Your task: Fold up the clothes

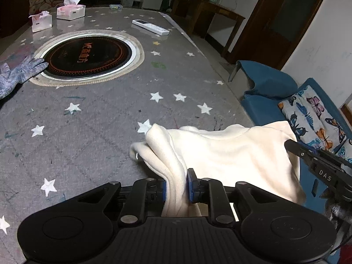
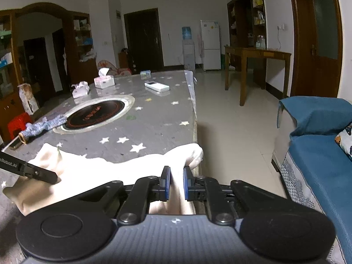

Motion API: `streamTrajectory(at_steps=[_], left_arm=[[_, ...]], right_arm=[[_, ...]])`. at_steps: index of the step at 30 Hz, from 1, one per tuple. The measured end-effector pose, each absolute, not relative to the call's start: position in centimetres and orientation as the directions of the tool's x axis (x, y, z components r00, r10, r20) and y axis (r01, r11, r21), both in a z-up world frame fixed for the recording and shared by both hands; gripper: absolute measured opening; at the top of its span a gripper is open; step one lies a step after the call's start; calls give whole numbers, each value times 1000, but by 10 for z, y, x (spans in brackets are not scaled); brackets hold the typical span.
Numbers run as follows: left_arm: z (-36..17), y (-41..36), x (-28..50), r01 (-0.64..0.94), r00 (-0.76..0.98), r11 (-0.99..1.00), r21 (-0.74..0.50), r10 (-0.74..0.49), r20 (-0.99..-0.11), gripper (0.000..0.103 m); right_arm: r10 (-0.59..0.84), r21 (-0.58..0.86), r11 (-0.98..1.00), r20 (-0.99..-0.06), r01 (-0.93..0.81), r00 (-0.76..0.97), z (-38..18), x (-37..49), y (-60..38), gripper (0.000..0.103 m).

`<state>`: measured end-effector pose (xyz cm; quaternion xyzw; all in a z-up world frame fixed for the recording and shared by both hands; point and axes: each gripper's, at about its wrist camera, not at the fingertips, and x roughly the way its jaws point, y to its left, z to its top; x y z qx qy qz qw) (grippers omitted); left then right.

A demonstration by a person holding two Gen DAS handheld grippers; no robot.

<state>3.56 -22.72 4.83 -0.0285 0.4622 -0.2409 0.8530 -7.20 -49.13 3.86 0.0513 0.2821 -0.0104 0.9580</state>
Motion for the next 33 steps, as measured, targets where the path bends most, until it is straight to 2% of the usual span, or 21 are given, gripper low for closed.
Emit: streamTrajectory(at_steps=[3,6,15,21,23,33], left_arm=[[47,-226,37,377,458,890,-256,-420,-784,27],[47,-224,40,369,459,896,-247,-407,-790,37],[52,-221,50,339,497,918,-204,-359,-790,42],[63,-220,58,341,533,921,-191,-357,-768,42],[64,-224,61,359,524,910,-208,-381,-762,40],[42,-256,74,418,466,882,-216,-413,-783,40]], right_arm=[[-3,76,996,-556,55,831,35,-68,-492,11],[-18,71,995,-562,70,827,34,-65,-496,11],[34,88,996,-566,19,824,39,-56,-490,12],[102,109,993,-580,-48,808,37,-38,-472,13],[119,110,992,-585,-67,802,35,-31,-465,18],[136,115,990,-626,-82,768,15,-9,-453,19]])
